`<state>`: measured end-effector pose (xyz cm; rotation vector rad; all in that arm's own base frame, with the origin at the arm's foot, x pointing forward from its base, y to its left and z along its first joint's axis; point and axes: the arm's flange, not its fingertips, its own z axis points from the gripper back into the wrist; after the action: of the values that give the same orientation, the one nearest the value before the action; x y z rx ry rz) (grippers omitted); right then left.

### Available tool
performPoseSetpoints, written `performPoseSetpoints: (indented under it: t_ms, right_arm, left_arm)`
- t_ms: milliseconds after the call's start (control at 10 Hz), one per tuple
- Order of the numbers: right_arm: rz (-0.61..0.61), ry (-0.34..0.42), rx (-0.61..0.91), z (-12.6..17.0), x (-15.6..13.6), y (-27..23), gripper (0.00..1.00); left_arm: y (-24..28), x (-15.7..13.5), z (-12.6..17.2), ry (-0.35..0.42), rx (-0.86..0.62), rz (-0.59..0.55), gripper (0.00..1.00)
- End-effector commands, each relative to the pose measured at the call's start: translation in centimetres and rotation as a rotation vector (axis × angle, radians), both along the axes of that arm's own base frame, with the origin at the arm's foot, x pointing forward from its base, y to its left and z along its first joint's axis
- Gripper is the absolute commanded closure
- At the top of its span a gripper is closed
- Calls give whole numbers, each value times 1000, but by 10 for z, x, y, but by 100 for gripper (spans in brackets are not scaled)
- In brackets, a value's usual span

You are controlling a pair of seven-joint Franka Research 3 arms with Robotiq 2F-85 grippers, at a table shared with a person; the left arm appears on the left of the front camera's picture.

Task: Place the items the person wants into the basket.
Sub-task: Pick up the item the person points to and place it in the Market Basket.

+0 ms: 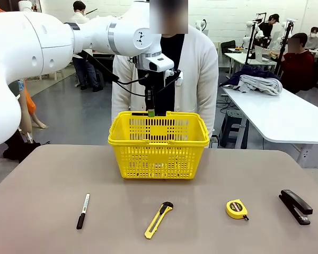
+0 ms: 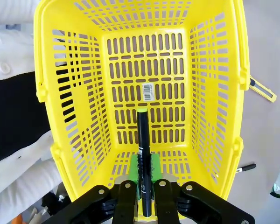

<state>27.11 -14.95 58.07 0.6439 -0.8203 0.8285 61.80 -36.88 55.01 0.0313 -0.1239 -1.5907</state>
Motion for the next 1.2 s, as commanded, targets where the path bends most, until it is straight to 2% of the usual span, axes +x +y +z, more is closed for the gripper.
performPoseSetpoints:
  t_ms: [0, 600, 1100]
  right_arm:
    - [15, -18, 19, 0, 2, -1, 0]
    - [15, -18, 19, 0, 2, -1, 0]
    - [15, -18, 19, 0, 2, -1, 0]
  left_arm:
    - [10, 2, -19, 16, -32, -17, 89]
    - [-1, 37, -89, 177, -67, 7, 89]
    - [-10, 52, -123, 262, -8, 10, 89]
